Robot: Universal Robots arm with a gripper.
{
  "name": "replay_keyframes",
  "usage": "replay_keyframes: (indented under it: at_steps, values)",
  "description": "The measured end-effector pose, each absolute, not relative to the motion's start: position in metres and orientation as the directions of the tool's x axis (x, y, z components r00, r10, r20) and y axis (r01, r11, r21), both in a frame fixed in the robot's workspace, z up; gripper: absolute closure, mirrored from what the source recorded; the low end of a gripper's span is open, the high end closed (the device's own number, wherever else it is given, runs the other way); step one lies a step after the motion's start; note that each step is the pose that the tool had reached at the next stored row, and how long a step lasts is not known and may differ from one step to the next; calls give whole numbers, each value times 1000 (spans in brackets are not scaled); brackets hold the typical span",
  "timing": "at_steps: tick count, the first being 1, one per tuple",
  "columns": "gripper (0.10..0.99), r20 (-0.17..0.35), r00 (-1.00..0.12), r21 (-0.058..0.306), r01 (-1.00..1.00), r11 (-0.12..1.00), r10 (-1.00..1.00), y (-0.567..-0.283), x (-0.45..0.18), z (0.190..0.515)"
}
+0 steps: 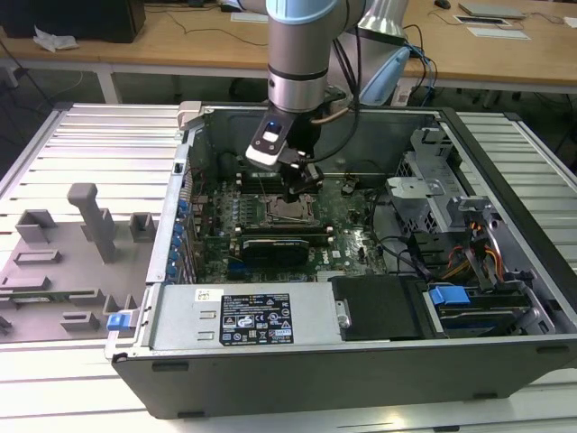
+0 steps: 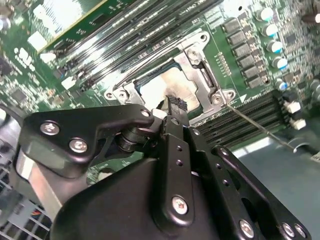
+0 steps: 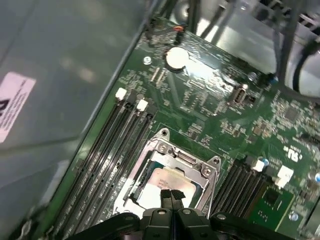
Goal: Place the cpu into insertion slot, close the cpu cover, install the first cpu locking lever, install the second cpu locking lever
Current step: 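Close the cpu cover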
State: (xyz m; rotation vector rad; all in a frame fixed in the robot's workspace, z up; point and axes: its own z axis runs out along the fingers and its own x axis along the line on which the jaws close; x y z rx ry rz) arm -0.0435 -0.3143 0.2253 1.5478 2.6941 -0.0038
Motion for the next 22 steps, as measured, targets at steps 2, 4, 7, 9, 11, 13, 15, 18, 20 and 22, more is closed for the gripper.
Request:
replay_keyframes:
  at_steps: [2,4,7,9,11,13,15,18,20,22]
  values:
    - [980,-32,-550,15,834,551,834,-314,-43,225]
    - [980,-32,-589,14,808,589,808,-314,-43,225]
    - [980,-33,-635,14,772,635,772,-314,-43,225]
    - [980,-33,-682,14,731,683,731,-314,-44,225]
    - [980,-33,-730,14,682,731,682,-314,-44,224]
    - [980,-33,-761,13,648,761,648,-314,-44,224]
    - [980,-33,-794,13,607,795,607,-314,-44,223]
    - [980,-33,-834,13,551,835,551,-314,-44,223]
    - [980,-33,-875,14,483,875,483,-314,-44,222]
    - [980,-33,-902,14,431,902,431,-314,-44,221]
